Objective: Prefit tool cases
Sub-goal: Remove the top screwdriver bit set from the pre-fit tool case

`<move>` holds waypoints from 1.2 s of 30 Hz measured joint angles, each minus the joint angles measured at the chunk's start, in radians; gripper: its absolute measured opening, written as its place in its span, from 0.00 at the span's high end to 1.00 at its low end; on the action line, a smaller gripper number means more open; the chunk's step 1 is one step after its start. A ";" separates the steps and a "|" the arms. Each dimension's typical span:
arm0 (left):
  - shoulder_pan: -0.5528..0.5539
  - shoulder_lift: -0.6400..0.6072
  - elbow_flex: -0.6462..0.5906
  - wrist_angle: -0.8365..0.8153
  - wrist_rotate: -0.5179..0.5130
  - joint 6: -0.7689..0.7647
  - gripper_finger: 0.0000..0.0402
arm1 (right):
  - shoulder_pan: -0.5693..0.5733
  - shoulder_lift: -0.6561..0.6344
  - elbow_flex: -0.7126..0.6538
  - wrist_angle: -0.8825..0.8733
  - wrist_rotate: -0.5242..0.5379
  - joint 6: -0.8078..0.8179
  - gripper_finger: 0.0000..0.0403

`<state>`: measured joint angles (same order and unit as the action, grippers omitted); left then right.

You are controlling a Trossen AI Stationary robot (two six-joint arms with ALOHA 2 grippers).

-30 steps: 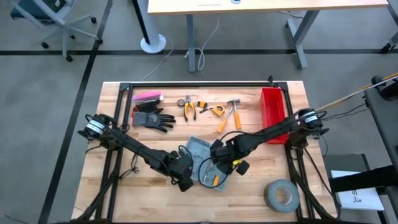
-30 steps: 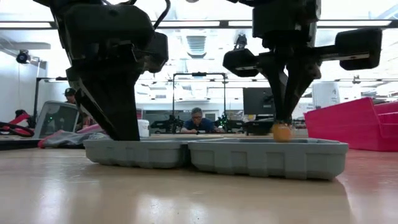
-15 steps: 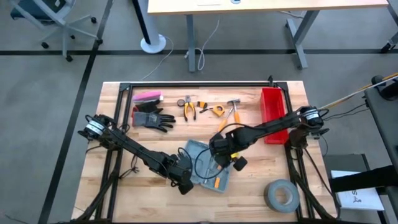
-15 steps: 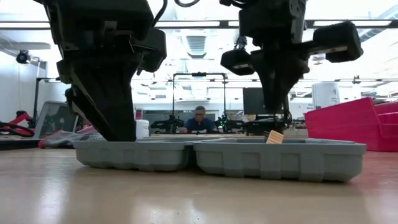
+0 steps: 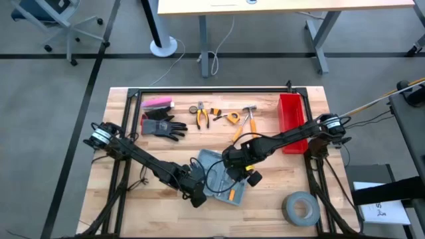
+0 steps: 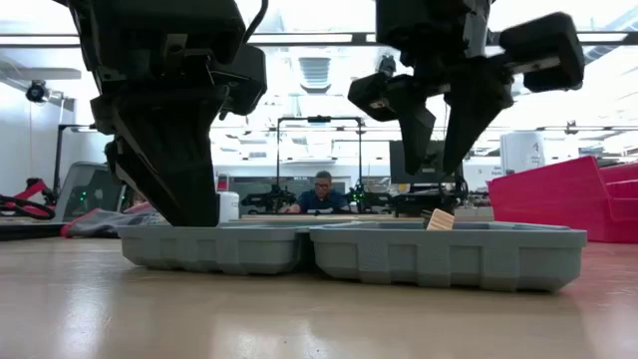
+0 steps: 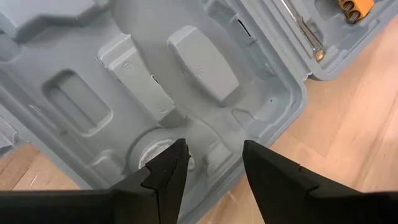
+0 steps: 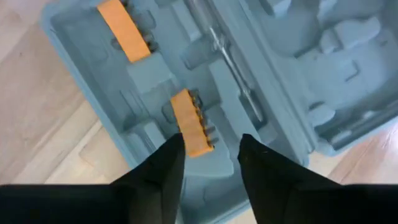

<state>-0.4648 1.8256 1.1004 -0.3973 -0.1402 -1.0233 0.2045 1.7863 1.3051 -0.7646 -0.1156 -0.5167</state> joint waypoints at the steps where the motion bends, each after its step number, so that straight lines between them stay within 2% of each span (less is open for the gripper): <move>1: 0.000 0.000 0.000 0.000 0.000 0.000 0.59 | -0.001 0.001 -0.005 -0.001 -0.001 0.000 0.66; 6: 0.000 0.000 0.000 0.001 -0.001 -0.003 0.59 | -0.006 0.021 -0.020 0.009 -0.026 0.020 0.65; 12: 0.000 0.000 0.000 0.001 -0.006 -0.003 0.59 | -0.008 0.079 -0.024 0.021 -0.025 0.012 0.69; 26: 0.000 0.000 0.000 0.002 -0.008 -0.002 0.59 | -0.014 0.090 -0.025 0.047 -0.042 0.032 0.76; 31: 0.000 0.000 0.000 0.003 -0.008 0.000 0.59 | -0.022 0.088 -0.025 0.042 -0.054 0.094 0.72; 36: 0.000 0.000 0.000 0.003 -0.008 0.001 0.59 | -0.040 0.074 -0.021 0.031 -0.153 0.212 0.65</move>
<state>-0.4649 1.8256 1.1004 -0.3943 -0.1478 -1.0225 0.1642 1.8601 1.2839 -0.7340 -0.2685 -0.3046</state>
